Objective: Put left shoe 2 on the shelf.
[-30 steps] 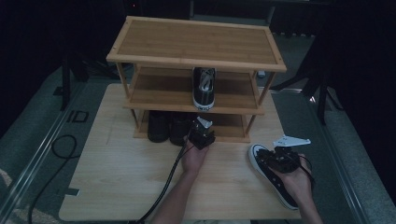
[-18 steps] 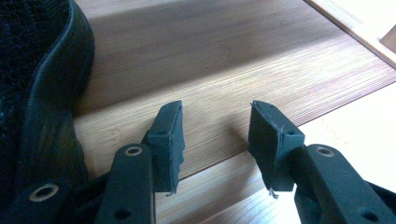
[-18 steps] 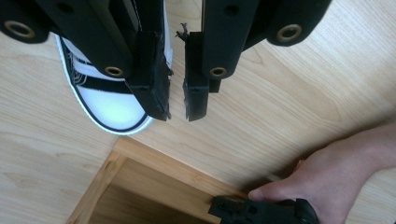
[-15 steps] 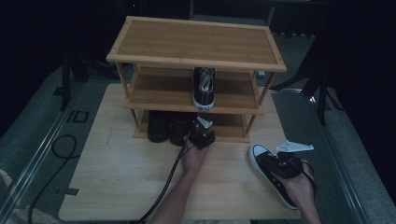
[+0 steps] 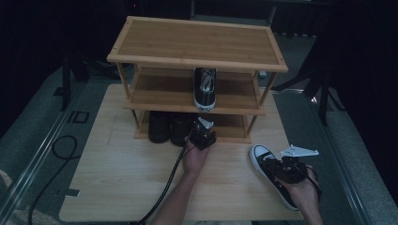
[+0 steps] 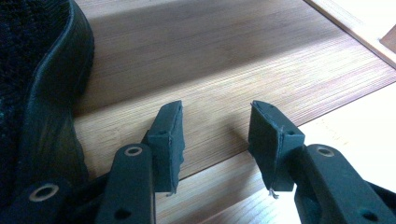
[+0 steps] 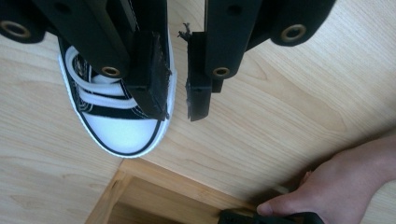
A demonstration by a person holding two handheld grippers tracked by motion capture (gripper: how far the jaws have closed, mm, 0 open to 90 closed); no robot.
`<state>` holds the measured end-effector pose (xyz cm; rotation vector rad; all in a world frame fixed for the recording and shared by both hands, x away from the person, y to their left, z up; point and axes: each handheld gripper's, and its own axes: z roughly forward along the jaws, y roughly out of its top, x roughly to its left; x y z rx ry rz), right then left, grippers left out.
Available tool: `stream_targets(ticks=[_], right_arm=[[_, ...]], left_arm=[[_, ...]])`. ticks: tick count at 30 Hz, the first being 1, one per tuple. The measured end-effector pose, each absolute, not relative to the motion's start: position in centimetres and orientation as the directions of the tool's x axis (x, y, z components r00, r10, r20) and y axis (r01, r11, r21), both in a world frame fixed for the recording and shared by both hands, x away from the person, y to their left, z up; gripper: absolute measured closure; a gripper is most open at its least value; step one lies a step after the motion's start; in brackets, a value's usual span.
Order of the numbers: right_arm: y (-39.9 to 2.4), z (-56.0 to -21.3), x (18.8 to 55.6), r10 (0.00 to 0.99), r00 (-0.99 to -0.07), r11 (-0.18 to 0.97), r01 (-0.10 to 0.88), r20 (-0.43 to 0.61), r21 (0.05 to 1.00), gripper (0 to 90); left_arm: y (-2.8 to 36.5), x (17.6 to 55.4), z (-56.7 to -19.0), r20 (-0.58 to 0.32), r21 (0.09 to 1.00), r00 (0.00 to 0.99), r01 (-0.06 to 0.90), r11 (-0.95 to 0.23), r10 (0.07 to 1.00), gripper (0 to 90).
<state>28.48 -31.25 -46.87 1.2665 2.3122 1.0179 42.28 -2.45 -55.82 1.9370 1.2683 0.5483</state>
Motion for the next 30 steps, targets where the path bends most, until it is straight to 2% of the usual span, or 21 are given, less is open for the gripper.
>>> stream_targets(ticks=[30], right_arm=[[-32.8, -47.2, 27.0, 0.844, -0.534, 0.356, 0.623, 0.045, 0.697, 64.6]], left_arm=[[-2.5, 42.3, -55.8, -0.044, 0.774, 0.419, 0.588, -0.234, 0.907, 55.6]])
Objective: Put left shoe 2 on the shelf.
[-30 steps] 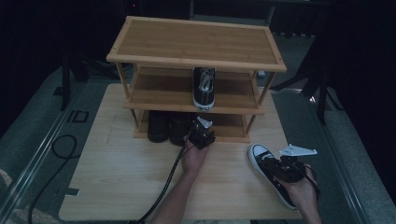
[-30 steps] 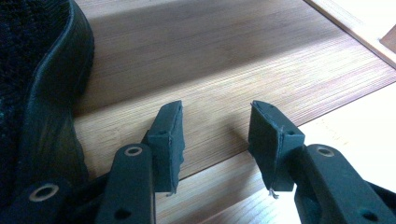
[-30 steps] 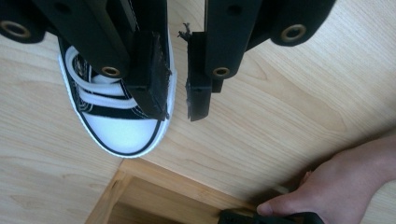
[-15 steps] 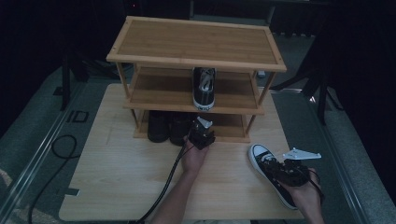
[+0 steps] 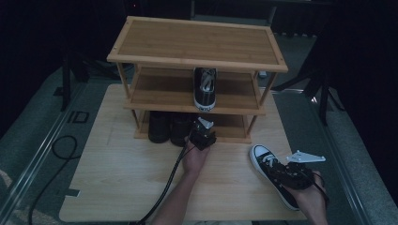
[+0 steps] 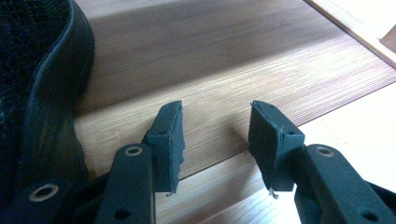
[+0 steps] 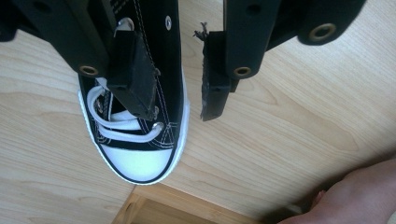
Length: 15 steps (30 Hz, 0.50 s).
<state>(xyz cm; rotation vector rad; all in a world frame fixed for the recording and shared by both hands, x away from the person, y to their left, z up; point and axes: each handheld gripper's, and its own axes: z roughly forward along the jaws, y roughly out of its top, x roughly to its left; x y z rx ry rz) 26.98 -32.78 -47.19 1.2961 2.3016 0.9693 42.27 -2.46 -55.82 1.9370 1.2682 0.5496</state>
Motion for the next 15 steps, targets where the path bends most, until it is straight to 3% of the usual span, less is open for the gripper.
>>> stream_targets(ticks=[15], right_arm=[[-34.3, -47.0, 26.1, 0.858, -0.511, 0.339, 0.626, 0.042, 0.702, 63.0]], left_arm=[[-2.5, 42.3, -55.8, -0.044, 0.774, 0.419, 0.588, -0.234, 0.907, 55.6]])
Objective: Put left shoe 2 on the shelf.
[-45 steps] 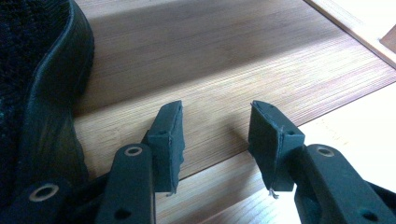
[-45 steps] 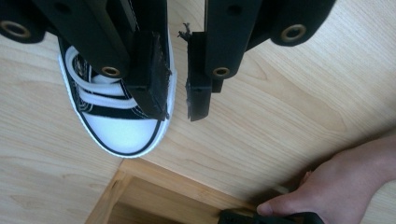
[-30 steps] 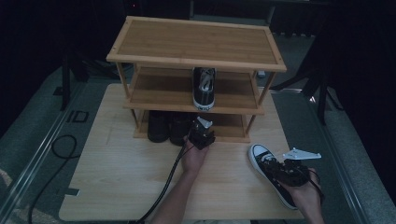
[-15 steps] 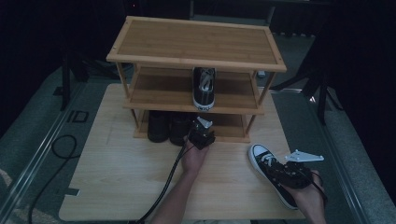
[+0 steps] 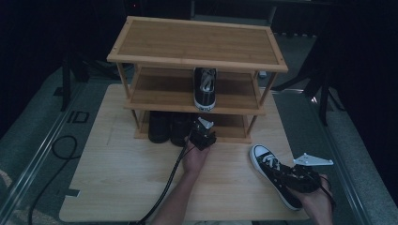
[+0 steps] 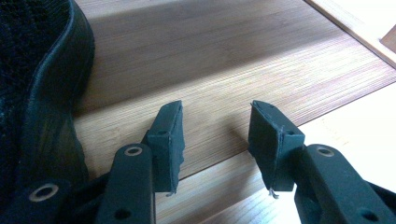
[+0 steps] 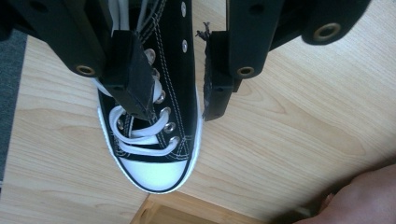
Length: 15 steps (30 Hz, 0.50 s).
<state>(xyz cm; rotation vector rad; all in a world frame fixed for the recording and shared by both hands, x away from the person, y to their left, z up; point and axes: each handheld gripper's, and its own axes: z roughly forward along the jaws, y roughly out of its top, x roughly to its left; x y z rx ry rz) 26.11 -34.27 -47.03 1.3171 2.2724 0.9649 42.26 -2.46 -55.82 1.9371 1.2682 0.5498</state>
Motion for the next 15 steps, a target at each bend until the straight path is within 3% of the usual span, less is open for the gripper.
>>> stream_targets(ticks=[15], right_arm=[[-35.4, -47.0, 25.9, 0.884, -0.467, 0.337, 0.64, 0.001, 0.691, 62.3]], left_arm=[[-2.5, 42.3, -55.8, -0.044, 0.774, 0.418, 0.588, -0.233, 0.907, 55.6]])
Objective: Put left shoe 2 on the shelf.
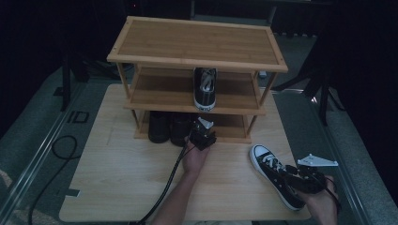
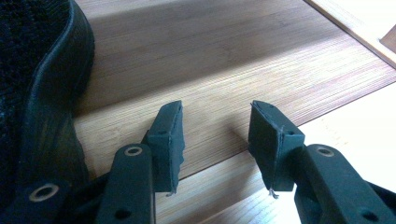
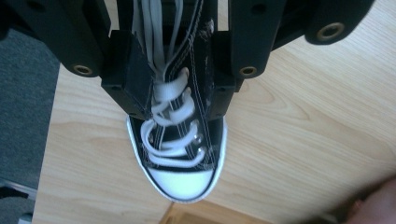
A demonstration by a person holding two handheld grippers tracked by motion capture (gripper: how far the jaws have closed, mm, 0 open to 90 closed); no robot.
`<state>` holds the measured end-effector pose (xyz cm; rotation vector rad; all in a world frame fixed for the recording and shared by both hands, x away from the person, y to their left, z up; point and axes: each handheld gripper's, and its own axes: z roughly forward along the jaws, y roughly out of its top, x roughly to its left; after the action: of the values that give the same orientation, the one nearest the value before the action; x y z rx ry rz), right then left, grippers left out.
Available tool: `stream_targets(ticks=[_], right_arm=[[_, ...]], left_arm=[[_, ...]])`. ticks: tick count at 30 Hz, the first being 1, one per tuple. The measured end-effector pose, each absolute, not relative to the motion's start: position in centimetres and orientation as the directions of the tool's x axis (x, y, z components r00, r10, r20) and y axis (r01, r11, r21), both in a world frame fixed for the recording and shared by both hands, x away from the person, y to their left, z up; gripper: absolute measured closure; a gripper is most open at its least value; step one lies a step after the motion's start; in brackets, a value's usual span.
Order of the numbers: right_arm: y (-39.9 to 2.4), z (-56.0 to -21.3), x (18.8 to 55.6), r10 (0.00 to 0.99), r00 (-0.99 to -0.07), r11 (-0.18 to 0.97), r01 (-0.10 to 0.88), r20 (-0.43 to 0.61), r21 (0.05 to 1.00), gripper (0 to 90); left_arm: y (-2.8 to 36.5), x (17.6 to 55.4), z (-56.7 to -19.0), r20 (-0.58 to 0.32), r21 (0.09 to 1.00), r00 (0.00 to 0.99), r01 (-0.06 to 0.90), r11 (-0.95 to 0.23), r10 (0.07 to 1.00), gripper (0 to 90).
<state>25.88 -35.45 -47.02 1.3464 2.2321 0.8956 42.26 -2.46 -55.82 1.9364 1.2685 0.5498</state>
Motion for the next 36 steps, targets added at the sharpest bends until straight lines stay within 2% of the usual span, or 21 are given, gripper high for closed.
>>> stream_targets(ticks=[9, 17, 36], right_arm=[[-35.3, -48.0, 26.0, 0.883, -0.469, 0.346, 0.671, 0.014, 0.656, 69.4], [-35.1, -48.2, 26.3, 0.88, -0.475, 0.365, 0.674, -0.002, 0.643, 84.2], [-33.0, -47.9, 26.8, 0.843, -0.538, 0.388, 0.613, 0.004, 0.688, 86.1]], left_arm=[[-2.5, 42.3, -55.8, -0.044, 0.774, 0.418, 0.588, -0.233, 0.907, 55.6], [-2.5, 42.3, -55.8, -0.044, 0.775, 0.418, 0.588, -0.233, 0.907, 55.6], [-2.5, 42.3, -55.8, -0.045, 0.774, 0.418, 0.588, -0.233, 0.907, 55.6]])
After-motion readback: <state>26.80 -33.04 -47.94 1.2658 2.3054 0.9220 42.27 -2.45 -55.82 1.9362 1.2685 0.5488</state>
